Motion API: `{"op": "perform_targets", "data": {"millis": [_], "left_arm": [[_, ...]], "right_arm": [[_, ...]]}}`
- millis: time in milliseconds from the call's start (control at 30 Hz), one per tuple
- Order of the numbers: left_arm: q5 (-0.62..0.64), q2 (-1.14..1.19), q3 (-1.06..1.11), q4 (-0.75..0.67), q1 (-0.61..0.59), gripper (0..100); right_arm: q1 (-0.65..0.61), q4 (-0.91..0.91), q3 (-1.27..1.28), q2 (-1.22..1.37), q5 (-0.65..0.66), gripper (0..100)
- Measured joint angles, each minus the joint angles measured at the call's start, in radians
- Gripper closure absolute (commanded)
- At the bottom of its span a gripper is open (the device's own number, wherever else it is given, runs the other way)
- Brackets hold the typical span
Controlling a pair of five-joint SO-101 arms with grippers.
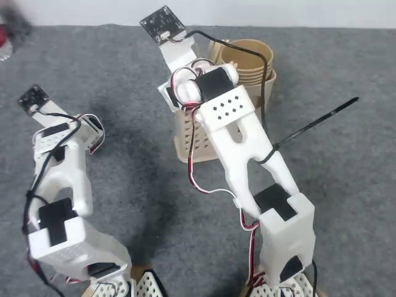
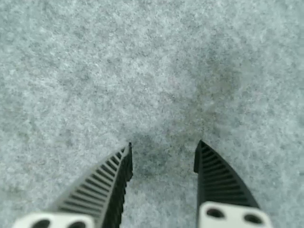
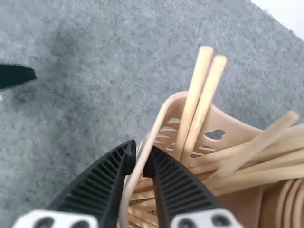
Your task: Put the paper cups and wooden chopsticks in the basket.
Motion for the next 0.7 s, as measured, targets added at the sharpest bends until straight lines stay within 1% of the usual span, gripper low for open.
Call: {"op": "perform_targets", "data": {"millis": [167,433,700], "left_arm": [[0.0,0.0,0.0,0.0,0.002,79],[0.0,0.0,0.0,0.0,0.0,79],[0.0,0.0,0.0,0.0,0.0,79]], "right_arm": [[0.0,-0.034,-0.008,0.015,-0.023,99.1],[0.002,-0.126,-0.008,0.015,-0.025,99.1],[0.061,-0.149,-0.009,0.015,-0.029,99.1]]}}
